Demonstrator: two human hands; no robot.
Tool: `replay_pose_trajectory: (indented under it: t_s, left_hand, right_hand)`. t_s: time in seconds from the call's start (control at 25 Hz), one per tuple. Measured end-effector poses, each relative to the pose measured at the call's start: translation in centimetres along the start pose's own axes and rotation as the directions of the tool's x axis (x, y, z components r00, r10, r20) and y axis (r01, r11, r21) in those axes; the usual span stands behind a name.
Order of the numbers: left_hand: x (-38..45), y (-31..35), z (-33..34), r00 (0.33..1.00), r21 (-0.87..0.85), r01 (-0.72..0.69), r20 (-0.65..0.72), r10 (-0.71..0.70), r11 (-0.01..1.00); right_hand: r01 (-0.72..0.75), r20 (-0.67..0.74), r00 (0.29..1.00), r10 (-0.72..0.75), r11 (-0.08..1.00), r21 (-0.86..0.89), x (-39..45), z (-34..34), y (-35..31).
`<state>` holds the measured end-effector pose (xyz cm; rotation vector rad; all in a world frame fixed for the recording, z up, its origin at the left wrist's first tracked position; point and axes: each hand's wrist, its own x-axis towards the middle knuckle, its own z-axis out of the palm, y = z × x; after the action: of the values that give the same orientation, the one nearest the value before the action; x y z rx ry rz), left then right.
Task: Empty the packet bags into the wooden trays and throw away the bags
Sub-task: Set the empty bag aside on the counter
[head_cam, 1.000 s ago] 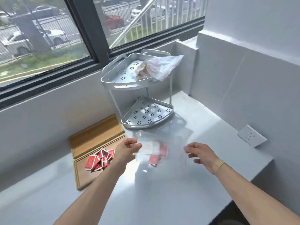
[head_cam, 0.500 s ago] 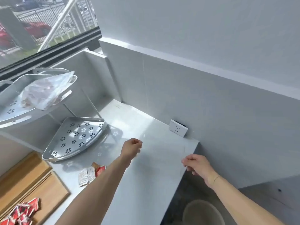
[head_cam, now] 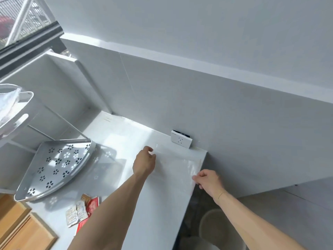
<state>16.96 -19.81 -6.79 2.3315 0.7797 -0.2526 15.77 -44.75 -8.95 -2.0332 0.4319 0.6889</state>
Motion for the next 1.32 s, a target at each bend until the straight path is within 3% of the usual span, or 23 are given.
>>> replay_pose_trajectory:
  t_s: [0.24, 0.44, 0.6, 0.8, 0.96, 1.04, 1.2, 1.32]
  left_hand:
    - [0.1, -0.8, 0.6, 0.995, 0.1, -0.104, 0.0, 0.104, 0.99]
    - [-0.9, -2.9, -1.4, 0.997, 0.001, -0.075, -0.036, 0.075, 0.997]
    - [-3.1, -6.5, -3.9, 0.996, -0.062, -0.065, -0.067, 0.06, 0.996]
    - [-6.3, -12.1, -8.4, 0.984, -0.013, -0.044, -0.175, 0.041, 0.999]
    - [-9.6, -15.8, -13.7, 0.95, 0.032, -0.011, -0.312, 0.021, 0.999]
    - [-11.4, -17.0, -17.2, 0.918, 0.14, -0.04, -0.387, 0.092, 0.989]
    - [-14.6, -16.7, -25.7, 0.771, 0.409, -0.089, -0.549, 0.323, 0.908]
    - [-15.7, -14.9, -30.9, 0.614, 0.537, -0.096, -0.631, 0.474, 0.838]
  right_hand:
    - [0.013, -0.065, 0.997, -0.03, 0.972, -0.237, -0.3, -0.1, -1.0]
    - [0.214, -0.194, 0.926, -0.323, 0.875, -0.434, -1.8, -0.1, -3.3]
    - [0.454, 0.048, 0.844, -0.534, 0.664, -0.595, -2.1, 2.3, -5.8]
    - [0.649, 0.366, 0.732, -0.575, 0.424, -0.632, -2.4, 8.2, -10.0]
    - [0.798, 0.522, 0.559, -0.644, 0.247, -0.549, -3.9, 12.5, -15.6]
    - [0.855, 0.538, 0.441, -0.718, 0.155, -0.494, -5.4, 14.1, -19.8]
    - [0.934, 0.345, 0.162, -0.925, 0.031, -0.357, -9.2, 15.0, -29.6]
    - [0.951, 0.23, -0.035, -0.973, -0.103, -0.291, -11.7, 14.3, -35.8]
